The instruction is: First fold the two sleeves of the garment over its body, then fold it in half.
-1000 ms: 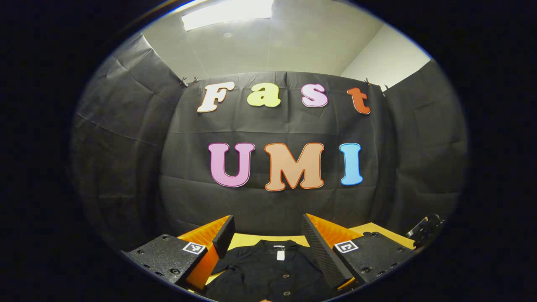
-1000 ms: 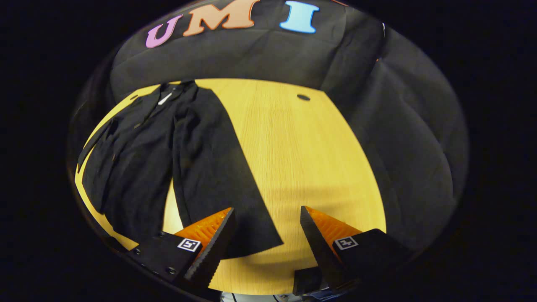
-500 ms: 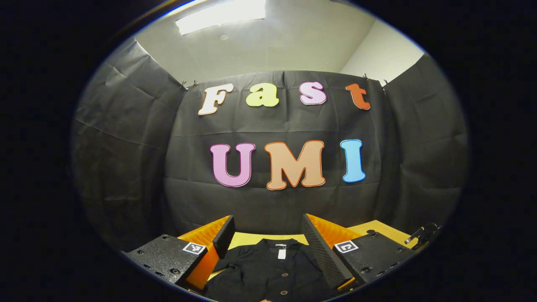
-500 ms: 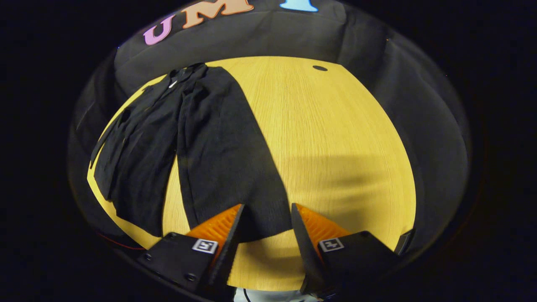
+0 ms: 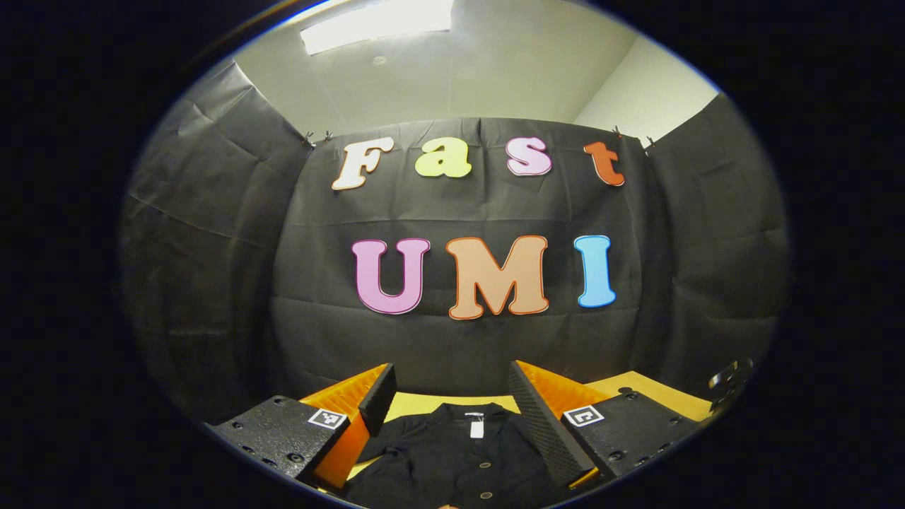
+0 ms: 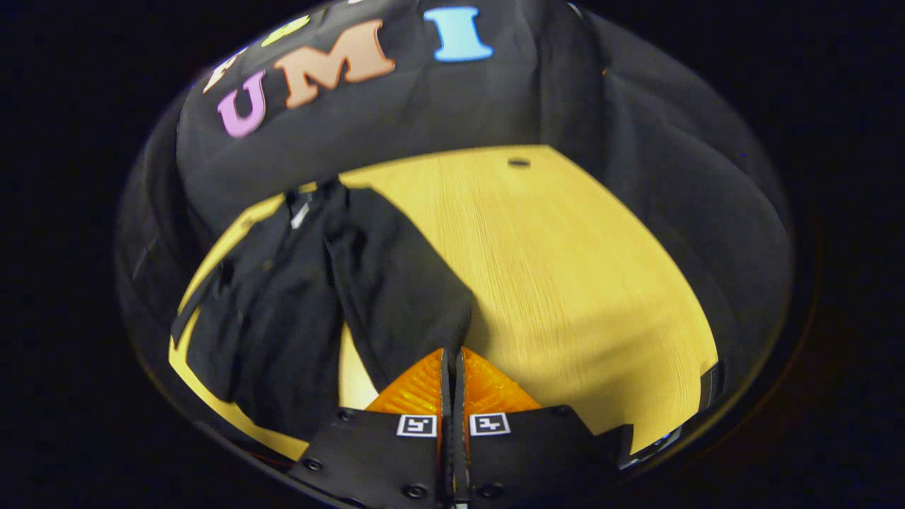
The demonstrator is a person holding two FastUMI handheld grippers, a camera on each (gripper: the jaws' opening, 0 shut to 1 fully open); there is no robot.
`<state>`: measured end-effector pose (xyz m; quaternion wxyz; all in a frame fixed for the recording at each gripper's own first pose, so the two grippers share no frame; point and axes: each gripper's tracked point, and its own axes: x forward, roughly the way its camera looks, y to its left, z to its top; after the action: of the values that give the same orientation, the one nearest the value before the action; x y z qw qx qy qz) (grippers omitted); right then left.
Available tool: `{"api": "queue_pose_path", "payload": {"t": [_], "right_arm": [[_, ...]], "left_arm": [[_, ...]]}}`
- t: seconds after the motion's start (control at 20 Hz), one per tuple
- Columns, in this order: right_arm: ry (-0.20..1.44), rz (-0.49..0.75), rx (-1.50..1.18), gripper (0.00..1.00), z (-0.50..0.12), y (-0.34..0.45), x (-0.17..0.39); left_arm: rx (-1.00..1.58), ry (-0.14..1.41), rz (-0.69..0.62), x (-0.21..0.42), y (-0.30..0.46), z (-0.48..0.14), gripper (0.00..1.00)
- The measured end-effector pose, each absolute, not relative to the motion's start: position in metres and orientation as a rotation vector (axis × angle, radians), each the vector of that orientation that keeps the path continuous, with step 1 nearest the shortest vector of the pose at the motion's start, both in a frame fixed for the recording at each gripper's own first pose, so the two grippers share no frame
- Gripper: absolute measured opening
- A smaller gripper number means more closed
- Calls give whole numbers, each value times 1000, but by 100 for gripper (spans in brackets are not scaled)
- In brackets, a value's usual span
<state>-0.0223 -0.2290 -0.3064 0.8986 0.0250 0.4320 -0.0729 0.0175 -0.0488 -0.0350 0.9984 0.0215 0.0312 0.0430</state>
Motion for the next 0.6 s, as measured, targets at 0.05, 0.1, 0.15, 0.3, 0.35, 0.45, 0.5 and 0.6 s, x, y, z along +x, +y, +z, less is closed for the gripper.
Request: {"api": "queue_pose_path", "payload": {"t": [0.05, 0.1, 0.15, 0.3, 0.35, 0.45, 0.5, 0.6], "right_arm": [[870, -136, 24, 2, -294, -217, -11], [848, -117, -1, 2, -282, -210, -8], [824, -102, -21, 3, -271, -200, 0], [760, -64, -34, 3, -248, -169, 34], [742, -42, -29, 3, -239, -156, 43], [679, -17, -41, 2, -223, -140, 67], [666, -3, -43, 0, -212, -133, 72], [620, 22, -42, 2, -190, -117, 94]], "left_arm": [[43, 51, 88, 21, -41, -31, 98], [47, 45, 89, 23, -33, -30, 98], [53, 46, 88, 25, -27, -30, 97], [58, 43, 105, 24, -6, -31, 97], [58, 47, 115, 23, 1, -32, 97], [59, 56, 135, 19, 15, -35, 95], [58, 59, 147, 16, 21, -36, 97], [59, 67, 174, 10, 36, -38, 97]]}}
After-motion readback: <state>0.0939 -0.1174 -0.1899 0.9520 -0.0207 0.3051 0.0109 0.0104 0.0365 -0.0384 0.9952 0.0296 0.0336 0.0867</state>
